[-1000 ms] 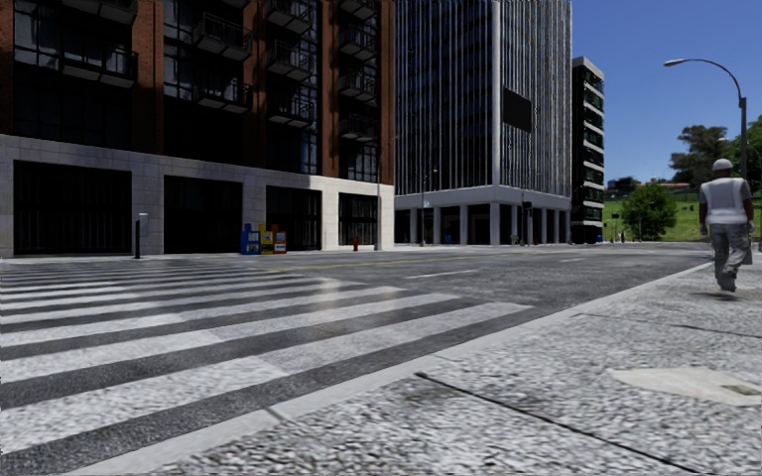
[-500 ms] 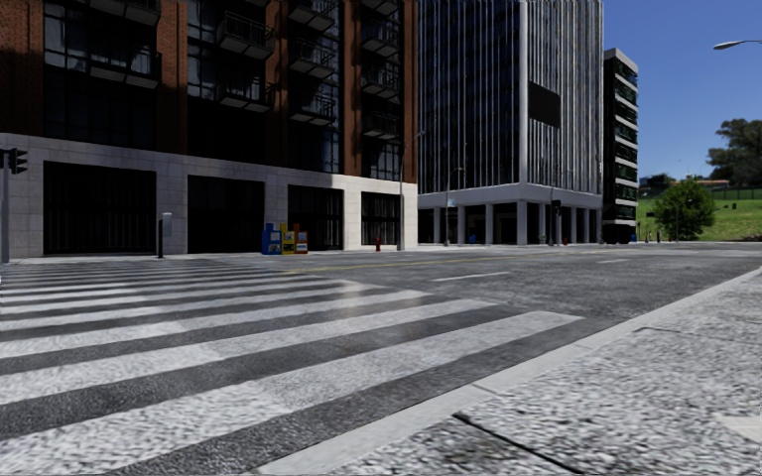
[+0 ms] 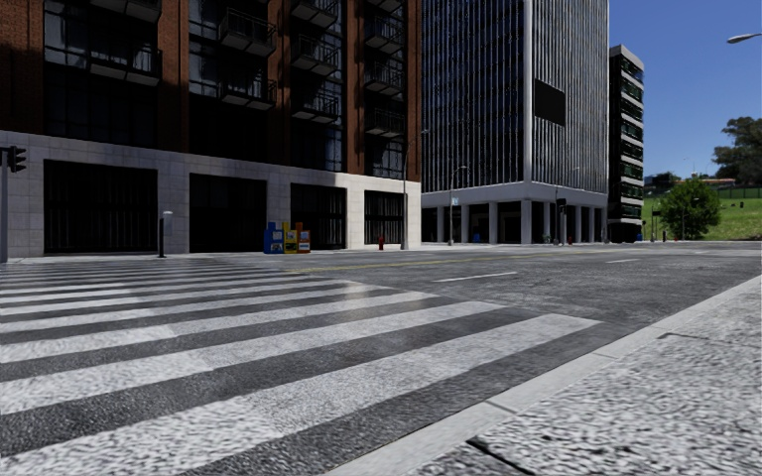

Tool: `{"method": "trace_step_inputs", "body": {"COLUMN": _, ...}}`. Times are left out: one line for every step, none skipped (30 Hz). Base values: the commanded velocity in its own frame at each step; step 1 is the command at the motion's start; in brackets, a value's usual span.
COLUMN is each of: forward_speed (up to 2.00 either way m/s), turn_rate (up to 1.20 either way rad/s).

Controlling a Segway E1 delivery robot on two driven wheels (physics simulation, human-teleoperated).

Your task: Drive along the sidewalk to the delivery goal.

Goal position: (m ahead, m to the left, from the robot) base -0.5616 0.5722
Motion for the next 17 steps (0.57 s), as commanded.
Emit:
{"method": "trace_step_inputs", "body": {"forward_speed": 0.0, "turn_rate": 0.0}}
{"method": "trace_step_inputs", "body": {"forward_speed": 0.0, "turn_rate": 0.0}}
{"method": "trace_step_inputs", "body": {"forward_speed": 0.0, "turn_rate": 0.0}}
{"method": "trace_step_inputs", "body": {"forward_speed": 0.0, "turn_rate": 0.0}}
{"method": "trace_step_inputs", "body": {"forward_speed": 0.0, "turn_rate": 0.0}}
{"method": "trace_step_inputs", "body": {"forward_speed": 0.0, "turn_rate": 0.0}}
{"method": "trace_step_inputs", "body": {"forward_speed": 0.0, "turn_rate": 0.0}}
{"method": "trace_step_inputs", "body": {"forward_speed": 0.0, "turn_rate": 0.0}}
{"method": "trace_step_inputs", "body": {"forward_speed": 0.0, "turn_rate": 0.0}}
{"method": "trace_step_inputs", "body": {"forward_speed": 0.0, "turn_rate": 0.0}}
{"method": "trace_step_inputs", "body": {"forward_speed": 0.0, "turn_rate": 0.0}}
{"method": "trace_step_inputs", "body": {"forward_speed": 0.0, "turn_rate": 0.0}}
{"method": "trace_step_inputs", "body": {"forward_speed": 0.0, "turn_rate": 0.0}}
{"method": "trace_step_inputs", "body": {"forward_speed": 0.0, "turn_rate": 0.0}}
{"method": "trace_step_inputs", "body": {"forward_speed": 0.0, "turn_rate": 0.0}}
{"method": "trace_step_inputs", "body": {"forward_speed": 0.0, "turn_rate": 0.0}}
{"method": "trace_step_inputs", "body": {"forward_speed": 0.0, "turn_rate": 0.0}}
